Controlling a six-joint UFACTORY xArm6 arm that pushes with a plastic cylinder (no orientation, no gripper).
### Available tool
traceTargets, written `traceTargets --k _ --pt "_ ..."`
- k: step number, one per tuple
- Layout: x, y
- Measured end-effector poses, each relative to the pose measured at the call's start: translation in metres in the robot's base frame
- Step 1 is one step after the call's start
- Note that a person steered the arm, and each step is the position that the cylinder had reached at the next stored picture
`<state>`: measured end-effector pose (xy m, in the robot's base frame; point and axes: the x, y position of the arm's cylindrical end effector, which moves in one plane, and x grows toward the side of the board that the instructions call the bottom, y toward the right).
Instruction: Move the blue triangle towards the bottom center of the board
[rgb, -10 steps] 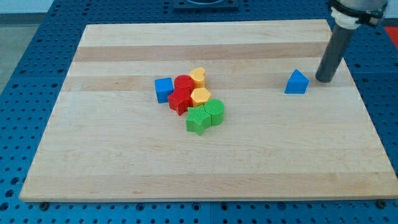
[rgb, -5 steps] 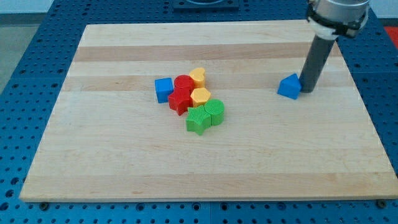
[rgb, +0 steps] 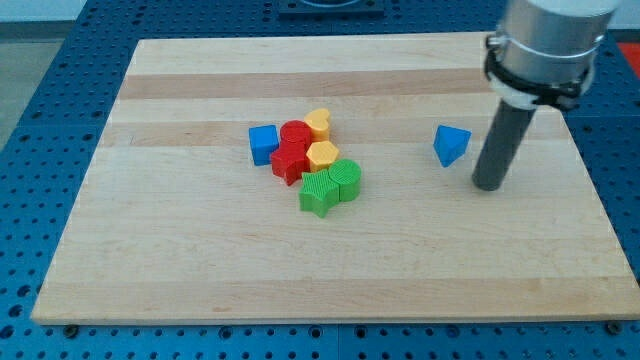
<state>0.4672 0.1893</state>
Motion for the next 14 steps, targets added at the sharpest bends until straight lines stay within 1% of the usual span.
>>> traceTargets --k 1,2,4,7,8,9,10,11,13,14 --pt "-0.026 0.026" --pt "-0.053 0.026" --pt "-0.056 -0.019" --pt "-0.055 -0.065" --pt "-0.089 -0.065" --pt "-0.110 -0.074" --pt "-0.109 -0.092" --pt "-0.092 -0.096" --pt "-0.043 -0.096" --pt "-0.006 -0.096"
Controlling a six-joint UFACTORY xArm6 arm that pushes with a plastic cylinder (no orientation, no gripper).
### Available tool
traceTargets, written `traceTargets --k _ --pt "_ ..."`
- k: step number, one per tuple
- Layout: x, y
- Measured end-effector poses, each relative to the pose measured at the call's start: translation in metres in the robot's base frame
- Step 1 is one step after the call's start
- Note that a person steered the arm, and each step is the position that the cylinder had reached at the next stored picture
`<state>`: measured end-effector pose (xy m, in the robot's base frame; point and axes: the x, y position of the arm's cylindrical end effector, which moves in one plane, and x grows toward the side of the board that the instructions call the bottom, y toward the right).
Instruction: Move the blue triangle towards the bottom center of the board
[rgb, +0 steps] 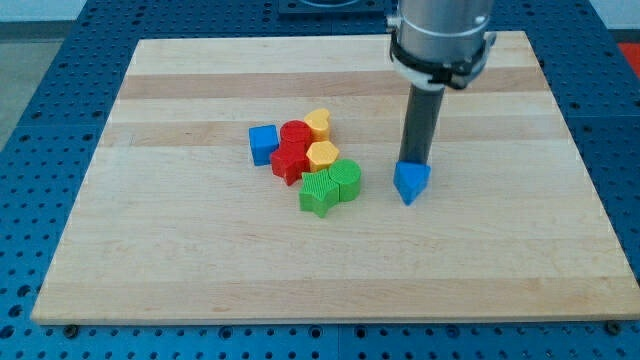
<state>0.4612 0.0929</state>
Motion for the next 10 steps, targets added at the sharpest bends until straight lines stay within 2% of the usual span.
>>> traceTargets --k 2,6,7,10 --pt "0.063 0.000" --pt "0.084 0.038" --pt "0.105 0.038" --pt "0.105 0.017"
